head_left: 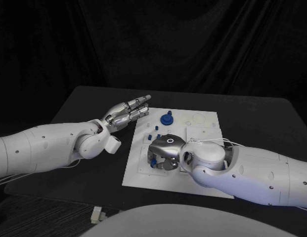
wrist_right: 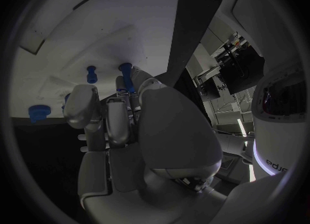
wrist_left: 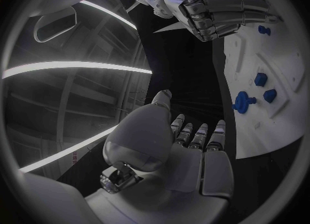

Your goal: Assemble the parts on the task board

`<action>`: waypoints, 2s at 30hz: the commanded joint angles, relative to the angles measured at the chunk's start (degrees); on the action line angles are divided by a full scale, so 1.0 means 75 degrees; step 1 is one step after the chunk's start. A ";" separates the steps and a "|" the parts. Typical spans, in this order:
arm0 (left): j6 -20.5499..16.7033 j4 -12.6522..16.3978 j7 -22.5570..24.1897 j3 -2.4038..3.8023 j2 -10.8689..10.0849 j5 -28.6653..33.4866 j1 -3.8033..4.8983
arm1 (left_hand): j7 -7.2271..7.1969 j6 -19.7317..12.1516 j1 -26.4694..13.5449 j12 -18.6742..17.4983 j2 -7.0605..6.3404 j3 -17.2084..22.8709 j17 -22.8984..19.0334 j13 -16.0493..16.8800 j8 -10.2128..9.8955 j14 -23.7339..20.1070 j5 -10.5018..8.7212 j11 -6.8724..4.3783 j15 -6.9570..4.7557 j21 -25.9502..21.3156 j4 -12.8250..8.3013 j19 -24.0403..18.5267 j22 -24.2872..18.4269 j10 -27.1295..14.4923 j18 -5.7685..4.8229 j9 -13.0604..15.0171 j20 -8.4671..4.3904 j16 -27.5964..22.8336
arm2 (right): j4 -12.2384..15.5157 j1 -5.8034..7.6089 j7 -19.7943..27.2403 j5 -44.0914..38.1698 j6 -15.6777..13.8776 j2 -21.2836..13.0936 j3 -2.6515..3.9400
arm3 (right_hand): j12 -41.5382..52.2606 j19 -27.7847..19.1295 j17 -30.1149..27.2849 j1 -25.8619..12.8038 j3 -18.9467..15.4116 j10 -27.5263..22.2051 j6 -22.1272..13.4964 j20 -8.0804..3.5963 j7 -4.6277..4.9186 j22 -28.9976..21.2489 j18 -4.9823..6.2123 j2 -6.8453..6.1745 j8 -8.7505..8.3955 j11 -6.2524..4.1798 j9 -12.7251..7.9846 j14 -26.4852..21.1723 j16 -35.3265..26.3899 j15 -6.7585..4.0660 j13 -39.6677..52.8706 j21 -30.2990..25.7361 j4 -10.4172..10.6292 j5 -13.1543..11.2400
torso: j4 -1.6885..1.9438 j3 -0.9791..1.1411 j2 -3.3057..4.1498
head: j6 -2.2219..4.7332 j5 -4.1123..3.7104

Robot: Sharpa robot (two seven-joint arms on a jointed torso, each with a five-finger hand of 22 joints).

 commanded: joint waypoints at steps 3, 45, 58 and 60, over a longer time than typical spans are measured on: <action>0.0101 0.0006 0.0068 0.0007 0.0017 0.0043 -0.0014 | 0.0017 -0.0032 -0.0013 -0.0026 0.0079 0.0016 -0.0011 -0.0013 0.0021 -0.0003 0.0001 0.0027 0.0071 0.0008 0.0012 0.0037 0.0011 0.0005 0.0072 0.0003 0.0017 -0.0027 | -0.0034 -0.0043 -0.0147 -0.0044 0.0263 -0.0004 -0.0019 | -0.0071 -0.0192 -0.0197 -0.0323 -0.0083 -0.0914 -0.0957 0.0139 0.0068 0.0973 0.0044 -0.0263 -0.0086 0.0041 -0.0229 0.0030 -0.0217 0.0188 -0.0033 -0.0356 0.0247 -0.0354 | 0.0001 0.0002 0.0002 | -0.0002 0.0011; -0.0023 0.0032 0.0135 0.0006 -0.0091 0.0044 -0.0020 | 0.0034 -0.0019 -0.0017 -0.0026 0.0098 0.0029 -0.0011 -0.0013 0.0025 -0.0003 -0.0005 0.0025 0.0067 0.0008 -0.0003 0.0037 0.0004 0.0005 0.0072 0.0006 0.0014 -0.0028 | 0.1894 0.1323 -0.2106 0.3577 -0.0088 -0.4148 -0.0024 | 1.1451 0.0878 0.2657 -0.4533 -0.2101 0.2611 -0.0188 -0.0325 -0.0512 0.1796 -0.0550 0.0678 0.1316 -0.0707 0.1292 0.0802 0.2043 -0.0380 1.1487 0.3161 0.1106 0.0058 | -0.0012 -0.0001 -0.0003 | -0.0002 -0.0499; -0.0008 0.0022 0.0142 0.0006 -0.0070 0.0043 -0.0023 | 0.0028 -0.0021 -0.0023 -0.0026 0.0101 0.0029 -0.0011 -0.0013 0.0025 -0.0003 -0.0004 0.0032 0.0065 0.0008 -0.0003 0.0037 0.0002 0.0005 0.0072 0.0005 0.0016 -0.0028 | 0.2078 0.0921 -0.3344 0.2685 0.0754 -0.4238 -0.0024 | 1.1451 0.1015 0.2657 -0.4475 -0.1758 0.2611 -0.0888 -0.0605 -0.0772 0.1935 -0.0658 0.0223 0.3187 -0.0916 0.4609 0.0802 0.2043 -0.0702 1.1487 0.3757 0.1104 -0.0091 | -0.0005 -0.0002 -0.0015 | -0.0002 -0.0589; -0.0005 0.0021 0.0142 0.0006 -0.0071 0.0043 -0.0024 | 0.0028 -0.0021 -0.0023 -0.0026 0.0101 0.0029 -0.0011 -0.0013 0.0025 -0.0003 -0.0004 0.0032 0.0065 0.0008 -0.0003 0.0037 0.0002 0.0005 0.0072 0.0005 0.0016 -0.0028 | 0.2088 0.0906 -0.3464 0.2629 0.0850 -0.4207 -0.0024 | 1.1451 0.1011 0.2657 -0.4487 -0.1739 0.2611 -0.0881 -0.0625 -0.0815 0.1933 -0.0656 0.0241 0.3367 -0.0951 0.4897 0.0802 0.2043 -0.0727 1.1487 0.3753 0.1103 -0.0097 | -0.0005 -0.0003 -0.0016 | -0.0002 -0.0581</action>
